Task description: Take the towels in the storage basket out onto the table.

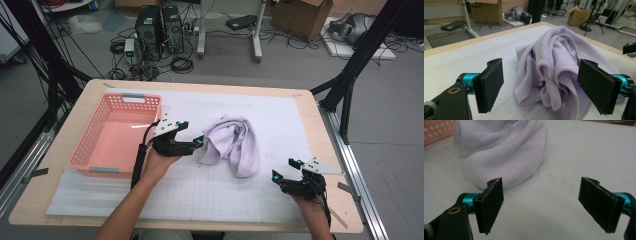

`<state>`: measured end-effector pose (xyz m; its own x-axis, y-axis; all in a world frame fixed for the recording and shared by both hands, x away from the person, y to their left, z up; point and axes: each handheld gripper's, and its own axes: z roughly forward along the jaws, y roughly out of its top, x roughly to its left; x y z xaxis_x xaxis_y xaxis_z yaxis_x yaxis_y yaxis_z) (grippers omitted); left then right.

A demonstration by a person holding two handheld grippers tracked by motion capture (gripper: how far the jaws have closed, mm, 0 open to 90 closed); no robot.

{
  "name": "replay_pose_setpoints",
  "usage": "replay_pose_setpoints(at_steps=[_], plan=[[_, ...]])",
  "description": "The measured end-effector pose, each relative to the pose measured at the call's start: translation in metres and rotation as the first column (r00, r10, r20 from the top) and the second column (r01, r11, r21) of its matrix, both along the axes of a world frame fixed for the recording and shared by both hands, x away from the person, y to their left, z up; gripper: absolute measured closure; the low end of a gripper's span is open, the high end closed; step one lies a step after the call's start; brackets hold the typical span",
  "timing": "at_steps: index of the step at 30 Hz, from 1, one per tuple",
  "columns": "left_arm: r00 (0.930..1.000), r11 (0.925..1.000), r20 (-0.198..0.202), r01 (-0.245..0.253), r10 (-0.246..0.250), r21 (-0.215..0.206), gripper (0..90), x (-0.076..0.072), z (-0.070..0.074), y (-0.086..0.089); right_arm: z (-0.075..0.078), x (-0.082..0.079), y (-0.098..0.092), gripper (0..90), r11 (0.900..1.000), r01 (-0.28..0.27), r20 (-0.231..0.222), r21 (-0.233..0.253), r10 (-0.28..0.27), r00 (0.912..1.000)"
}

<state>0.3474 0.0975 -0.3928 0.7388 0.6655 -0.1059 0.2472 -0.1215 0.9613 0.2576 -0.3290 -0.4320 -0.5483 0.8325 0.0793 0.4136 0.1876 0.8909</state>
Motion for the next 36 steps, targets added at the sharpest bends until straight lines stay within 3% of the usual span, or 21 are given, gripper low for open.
replay_pose_setpoints(at_steps=[7,9,11,14,21,25,29,36], plan=[[0.9997,0.9993,-0.007,0.025,-0.025,-0.026,22.5,-0.022,-0.010,0.015,-0.004,0.006,0.002,19.3,1.000,0.002,-0.025,-0.010,-0.002,0.9997],[0.9990,0.9989,-0.012,0.043,-0.043,-0.021,23.1,-0.027,-0.013,0.016,-0.005,0.008,0.004,21.3,1.000,-0.002,-0.033,-0.016,0.002,0.9994],[0.9981,0.9975,-0.023,0.056,-0.057,-0.042,23.7,-0.032,-0.013,0.015,-0.006,0.010,0.007,22.6,1.000,-0.008,-0.040,-0.021,0.008,0.9992],[0.9986,0.9985,0.017,0.050,-0.050,-0.022,23.3,-0.039,-0.009,0.010,-0.006,0.014,0.014,23.6,1.000,-0.013,-0.045,-0.023,0.012,0.9989],[0.9993,0.9994,-0.031,0.018,-0.019,-0.028,22.8,-0.041,-0.025,0.009,-0.005,0.015,0.014,23.6,1.000,-0.004,-0.043,-0.013,0.004,0.9991],[0.9990,0.9996,-0.038,0.024,-0.025,-0.016,22.9,-0.042,-0.029,0.008,-0.006,0.017,0.012,23.6,1.000,0.005,-0.049,-0.013,-0.006,0.9988],[0.9991,0.9997,-0.036,0.022,-0.022,0.003,26.7,-0.043,-0.031,0.009,-0.007,0.015,0.015,24.4,0.999,0.001,-0.050,-0.046,-0.003,0.9987],[0.9984,0.9993,-0.042,0.038,-0.038,0.004,32.0,-0.043,-0.033,0.009,-0.005,0.016,0.021,25.1,0.999,-0.013,-0.055,-0.036,0.011,0.9984]])
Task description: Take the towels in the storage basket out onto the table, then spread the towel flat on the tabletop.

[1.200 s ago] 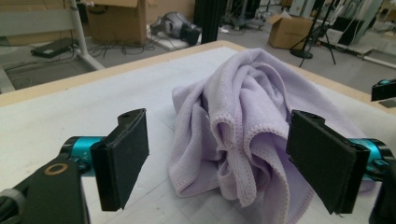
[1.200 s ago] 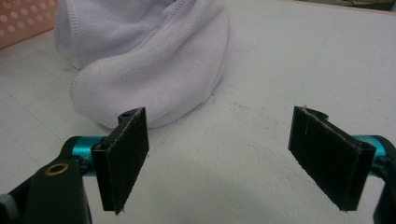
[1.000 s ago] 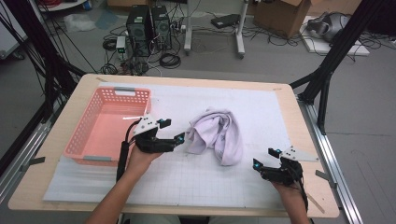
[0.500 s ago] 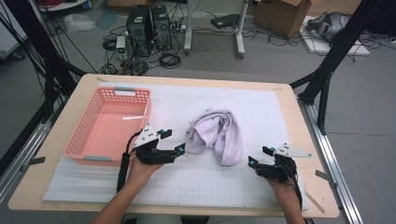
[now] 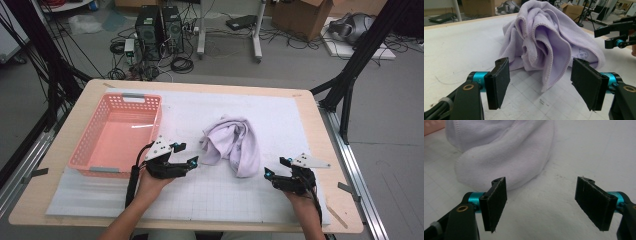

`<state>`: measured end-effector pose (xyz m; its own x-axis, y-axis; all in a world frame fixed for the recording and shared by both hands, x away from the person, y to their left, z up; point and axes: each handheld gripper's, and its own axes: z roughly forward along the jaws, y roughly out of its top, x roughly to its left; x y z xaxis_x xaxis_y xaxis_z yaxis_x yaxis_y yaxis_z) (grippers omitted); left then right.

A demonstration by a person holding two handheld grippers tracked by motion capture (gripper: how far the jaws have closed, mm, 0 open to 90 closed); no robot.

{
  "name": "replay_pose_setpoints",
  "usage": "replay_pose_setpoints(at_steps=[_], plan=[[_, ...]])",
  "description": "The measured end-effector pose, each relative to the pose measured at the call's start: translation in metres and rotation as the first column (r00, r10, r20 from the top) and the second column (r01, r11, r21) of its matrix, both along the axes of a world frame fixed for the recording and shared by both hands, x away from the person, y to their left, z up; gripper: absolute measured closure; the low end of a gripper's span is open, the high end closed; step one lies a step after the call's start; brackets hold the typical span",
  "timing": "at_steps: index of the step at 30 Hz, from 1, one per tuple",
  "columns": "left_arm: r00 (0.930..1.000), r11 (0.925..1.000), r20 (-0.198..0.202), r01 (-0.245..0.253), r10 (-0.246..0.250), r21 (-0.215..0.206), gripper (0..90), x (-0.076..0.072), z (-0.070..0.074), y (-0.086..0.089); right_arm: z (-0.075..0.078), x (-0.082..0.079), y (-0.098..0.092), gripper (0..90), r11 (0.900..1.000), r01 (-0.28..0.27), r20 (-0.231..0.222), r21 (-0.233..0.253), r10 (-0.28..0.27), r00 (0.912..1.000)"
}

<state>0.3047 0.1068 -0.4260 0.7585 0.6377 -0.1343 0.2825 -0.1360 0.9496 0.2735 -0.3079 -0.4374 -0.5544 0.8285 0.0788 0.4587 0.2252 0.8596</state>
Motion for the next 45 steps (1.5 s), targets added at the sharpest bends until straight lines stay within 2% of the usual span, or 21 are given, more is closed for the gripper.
replay_pose_setpoints(at_steps=[7,9,11,12,13,14,15,16,17,19,21,26,29,31,32,36,38,41,42,43,45], plan=[[0.9999,0.9999,-0.013,0.011,-0.011,-0.004,32.9,0.002,-0.002,-0.001,0.008,0.004,0.026,30.2,0.996,-0.087,0.017,0.028,0.087,0.9961],[0.9998,0.9999,-0.017,0.013,-0.013,-0.011,33.5,0.003,-0.003,-0.001,0.012,0.009,0.046,29.8,0.987,-0.157,0.028,0.023,0.156,0.9873],[0.9997,0.9999,-0.021,0.014,-0.014,-0.004,33.5,0.004,-0.004,-0.001,0.011,0.012,0.053,29.8,0.985,-0.171,0.021,0.011,0.171,0.9851],[0.9996,0.9999,-0.024,0.016,-0.016,0.000,33.5,0.004,-0.004,-0.001,0.008,0.018,0.068,49.4,0.983,-0.168,-0.015,-0.071,0.168,0.9857],[0.9996,0.9998,-0.023,0.017,-0.017,0.002,33.6,0.004,-0.004,-0.001,0.007,0.019,0.071,61.8,0.981,-0.148,-0.023,-0.121,0.147,0.9889],[0.9996,0.9998,-0.022,0.017,-0.017,0.002,33.6,0.004,-0.004,-0.001,0.007,0.019,0.071,61.8,0.981,-0.148,-0.023,-0.121,0.147,0.9889],[0.9996,0.9998,-0.021,0.017,-0.017,0.001,33.5,0.004,-0.004,-0.001,0.006,0.021,0.073,71.1,0.979,-0.133,-0.029,-0.155,0.129,0.9911],[0.9995,0.9998,-0.025,0.017,-0.017,-0.001,33.7,0.005,-0.005,-0.001,0.007,0.021,0.068,81.4,0.982,-0.120,-0.045,-0.146,0.115,0.9923],[0.9995,0.9998,-0.025,0.017,-0.017,-0.001,33.7,0.005,-0.005,-0.001,0.010,0.019,0.064,82.6,0.983,-0.115,-0.047,-0.141,0.109,0.9929],[0.9994,0.9998,-0.028,0.018,-0.018,0.000,33.7,0.006,-0.006,-0.002,0.012,0.016,0.060,83.6,0.983,-0.115,-0.043,-0.143,0.110,0.9930],[0.9994,0.9999,-0.032,0.017,-0.017,-0.004,33.7,0.006,-0.006,-0.003,0.019,-0.001,0.043,84.3,0.982,-0.111,-0.033,-0.152,0.107,0.9937],[0.9991,0.9996,-0.033,0.028,-0.028,0.007,33.7,0.007,-0.008,-0.007,0.023,-0.030,0.010,83.8,0.991,-0.108,-0.054,-0.083,0.104,0.9931],[0.9990,0.9996,-0.036,0.028,-0.028,0.001,33.8,0.008,-0.008,-0.008,0.023,-0.043,-0.002,83.4,0.991,-0.106,-0.073,-0.086,0.100,0.9923],[0.9988,0.9996,-0.040,0.028,-0.028,0.007,33.6,0.009,-0.009,-0.010,0.021,-0.049,-0.009,79.4,0.989,-0.091,-0.087,-0.115,0.081,0.9929],[0.9988,0.9996,-0.043,0.026,-0.025,0.008,32.5,0.009,-0.010,-0.011,0.021,-0.048,-0.010,66.5,0.988,-0.067,-0.070,-0.142,0.058,0.9959],[0.9980,0.9983,-0.039,0.052,-0.050,0.028,32.4,0.010,-0.008,-0.020,0.034,-0.038,0.001,55.5,0.989,-0.062,0.029,-0.132,0.067,0.9973],[0.9978,0.9976,-0.034,0.058,-0.057,0.039,32.4,0.011,-0.008,-0.024,0.041,-0.029,0.012,55.2,0.984,-0.083,0.067,-0.156,0.094,0.9933],[0.9973,0.9969,-0.049,0.057,-0.055,0.053,34.2,0.014,-0.011,-0.030,0.049,-0.006,0.030,54.8,0.977,-0.126,0.082,-0.173,0.142,0.9864],[0.9966,0.9959,-0.056,0.064,-0.060,0.064,34.2,0.015,-0.013,-0.032,0.049,-0.006,0.030,54.8,0.977,-0.126,0.082,-0.173,0.142,0.9864],[0.9954,0.9943,-0.066,0.074,-0.070,0.076,41.1,0.017,-0.014,-0.034,0.056,0.012,0.043,54.6,0.970,-0.160,0.091,-0.185,0.179,0.9797],[0.9955,0.9931,-0.070,0.069,-0.063,0.095,43.1,0.019,-0.016,-0.037,0.063,0.031,0.056,53.6,0.961,-0.187,0.103,-0.205,0.211,0.9719]])
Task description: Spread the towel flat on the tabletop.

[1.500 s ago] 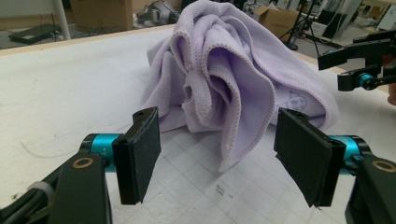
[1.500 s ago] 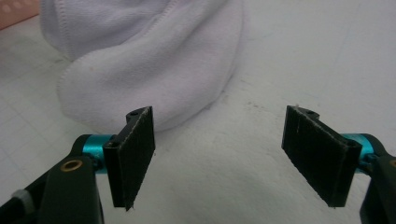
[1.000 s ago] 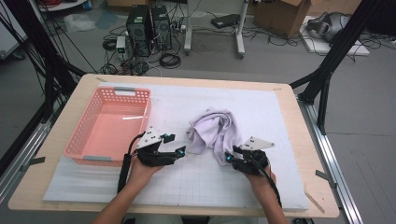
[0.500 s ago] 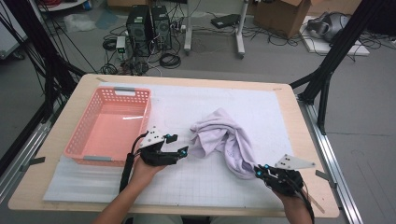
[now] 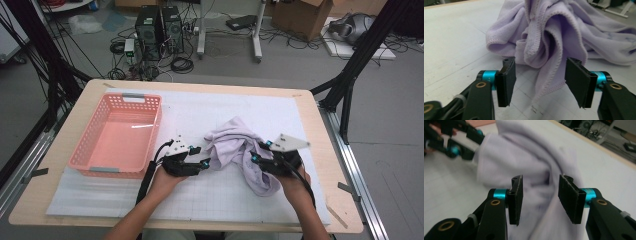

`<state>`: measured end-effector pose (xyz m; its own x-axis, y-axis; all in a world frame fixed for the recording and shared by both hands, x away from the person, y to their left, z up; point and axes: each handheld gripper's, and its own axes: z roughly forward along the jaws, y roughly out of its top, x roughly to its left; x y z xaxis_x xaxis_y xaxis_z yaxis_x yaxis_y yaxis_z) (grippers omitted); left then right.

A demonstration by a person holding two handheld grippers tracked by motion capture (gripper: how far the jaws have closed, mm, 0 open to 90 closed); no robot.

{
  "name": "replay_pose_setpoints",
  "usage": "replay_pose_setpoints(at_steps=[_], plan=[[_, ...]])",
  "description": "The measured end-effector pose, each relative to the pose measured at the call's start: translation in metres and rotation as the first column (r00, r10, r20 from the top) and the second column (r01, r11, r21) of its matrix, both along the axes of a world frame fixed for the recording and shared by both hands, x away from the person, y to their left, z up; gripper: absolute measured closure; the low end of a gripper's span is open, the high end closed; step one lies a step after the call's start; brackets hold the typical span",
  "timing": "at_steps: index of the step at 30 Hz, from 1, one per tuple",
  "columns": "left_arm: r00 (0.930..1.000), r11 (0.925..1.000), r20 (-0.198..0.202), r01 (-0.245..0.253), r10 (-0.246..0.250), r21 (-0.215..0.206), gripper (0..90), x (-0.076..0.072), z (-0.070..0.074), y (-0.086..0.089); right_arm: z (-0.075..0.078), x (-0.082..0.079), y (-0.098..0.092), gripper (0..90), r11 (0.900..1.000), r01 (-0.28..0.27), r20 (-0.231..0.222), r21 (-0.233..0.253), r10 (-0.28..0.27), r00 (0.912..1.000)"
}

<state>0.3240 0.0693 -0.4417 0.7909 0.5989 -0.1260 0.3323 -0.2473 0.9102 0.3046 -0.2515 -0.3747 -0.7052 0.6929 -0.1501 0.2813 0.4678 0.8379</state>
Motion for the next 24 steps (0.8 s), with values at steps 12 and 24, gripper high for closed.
replay_pose_setpoints(at_steps=[12,24], plan=[[0.9993,0.9975,-0.030,-0.021,0.023,0.067,81.3,0.008,-0.005,-0.009,0.005,0.091,0.034,84.8,0.998,0.034,-0.017,-0.057,-0.035,0.9992],[1.0000,0.9956,0.006,-0.007,0.006,0.094,87.0,0.003,-0.001,-0.007,0.004,0.133,-0.007,85.3,0.926,0.364,0.011,-0.098,-0.364,0.9313]])
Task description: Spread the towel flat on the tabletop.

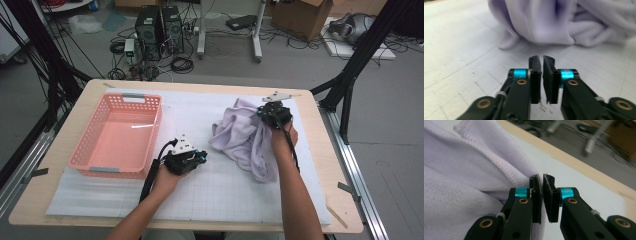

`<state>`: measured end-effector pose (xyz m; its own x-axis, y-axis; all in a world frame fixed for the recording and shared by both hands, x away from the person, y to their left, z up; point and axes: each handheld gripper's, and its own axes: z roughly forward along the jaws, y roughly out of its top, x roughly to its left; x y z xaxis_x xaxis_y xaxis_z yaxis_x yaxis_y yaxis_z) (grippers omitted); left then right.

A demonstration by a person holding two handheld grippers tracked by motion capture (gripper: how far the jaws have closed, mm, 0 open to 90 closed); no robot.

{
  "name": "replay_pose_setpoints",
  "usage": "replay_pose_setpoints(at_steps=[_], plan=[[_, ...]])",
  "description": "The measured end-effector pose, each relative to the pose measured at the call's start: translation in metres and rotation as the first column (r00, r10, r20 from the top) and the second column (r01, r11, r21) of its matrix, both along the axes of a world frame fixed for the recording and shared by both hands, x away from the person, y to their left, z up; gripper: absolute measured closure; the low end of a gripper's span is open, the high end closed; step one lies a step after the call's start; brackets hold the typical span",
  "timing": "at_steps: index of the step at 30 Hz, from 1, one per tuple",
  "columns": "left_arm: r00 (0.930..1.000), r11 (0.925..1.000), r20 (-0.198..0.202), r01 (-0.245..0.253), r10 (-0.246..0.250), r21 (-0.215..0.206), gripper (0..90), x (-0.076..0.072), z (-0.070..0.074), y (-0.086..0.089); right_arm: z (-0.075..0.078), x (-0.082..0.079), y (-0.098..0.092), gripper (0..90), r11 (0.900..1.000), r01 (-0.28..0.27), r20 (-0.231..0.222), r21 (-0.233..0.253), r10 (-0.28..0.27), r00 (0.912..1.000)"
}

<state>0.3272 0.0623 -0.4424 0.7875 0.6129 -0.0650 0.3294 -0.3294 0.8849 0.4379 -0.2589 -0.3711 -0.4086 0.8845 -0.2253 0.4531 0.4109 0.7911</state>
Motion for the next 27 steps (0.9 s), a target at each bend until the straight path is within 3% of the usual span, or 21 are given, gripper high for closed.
replay_pose_setpoints(at_steps=[1,2,3,4,5,7,8,14,16,18,19,21,24,25,27], plan=[[1.0000,0.9999,0.007,-0.006,0.006,-0.013,86.9,0.000,0.001,0.000,-0.001,0.001,-0.010,85.3,0.998,0.039,-0.014,0.042,-0.039,0.9992],[0.9997,0.9992,0.008,-0.022,0.022,-0.034,83.9,0.000,0.002,0.000,-0.003,0.002,-0.021,85.1,0.989,0.058,-0.048,0.133,-0.052,0.9975],[0.9994,0.9982,0.007,-0.033,0.033,-0.051,76.1,0.001,0.003,0.000,-0.004,0.002,-0.026,85.1,0.985,0.052,-0.061,0.166,-0.043,0.9972],[0.9988,0.9966,0.006,-0.049,0.050,-0.067,64.1,0.002,0.003,0.000,-0.005,-0.002,-0.027,83.8,0.988,0.014,-0.051,0.155,-0.006,0.9987],[0.9981,0.9954,-0.001,-0.062,0.062,-0.074,64.1,0.004,0.002,0.000,-0.005,-0.002,-0.027,83.8,0.988,0.014,-0.051,0.155,-0.006,0.9987],[0.9965,0.9927,-0.029,-0.081,0.079,-0.089,54.4,0.008,0.000,0.000,-0.005,-0.007,-0.026,73.7,0.990,-0.001,-0.052,0.144,0.009,0.9986],[0.9954,0.9914,-0.032,-0.093,0.091,-0.092,47.2,0.008,-0.001,0.000,-0.004,-0.014,-0.028,69.5,0.991,0.005,-0.027,0.130,-0.002,0.9996],[0.9958,0.9909,-0.030,-0.090,0.087,-0.100,40.4,0.020,0.009,-0.013,-0.007,-0.037,-0.039,66.8,0.987,-0.017,-0.019,0.162,0.020,0.9996],[0.9967,0.9918,-0.025,-0.080,0.078,-0.100,39.0,0.027,0.013,-0.020,-0.015,-0.056,-0.044,62.0,0.982,-0.052,-0.036,0.184,0.059,0.9976],[0.9971,0.9909,-0.027,-0.073,0.071,-0.113,38.3,0.032,0.015,-0.029,-0.018,-0.062,-0.046,59.0,0.980,-0.059,-0.062,0.189,0.072,0.9955],[0.9980,0.9928,-0.028,-0.059,0.056,-0.104,38.1,0.035,0.015,-0.034,-0.026,-0.075,-0.048,56.0,0.976,-0.080,-0.064,0.201,0.095,0.9934],[0.9987,0.9945,-0.030,-0.043,0.041,-0.095,38.8,0.040,0.014,-0.048,-0.035,-0.085,-0.049,53.2,0.971,-0.094,-0.086,0.221,0.115,0.9896],[0.9989,0.9975,-0.041,-0.026,0.023,-0.066,43.4,0.045,0.009,-0.067,-0.044,-0.089,-0.047,53.3,0.975,-0.103,-0.118,0.197,0.128,0.9847],[0.9991,0.9980,-0.039,-0.018,0.016,-0.061,52.9,0.046,0.007,-0.072,-0.047,-0.090,-0.046,57.0,0.979,-0.105,-0.134,0.176,0.130,0.9824],[0.9982,0.9991,-0.057,-0.023,0.021,-0.035,79.5,0.046,0.005,-0.077,-0.052,-0.090,-0.047,76.4,0.983,-0.107,-0.162,0.151,0.132,0.9780]])
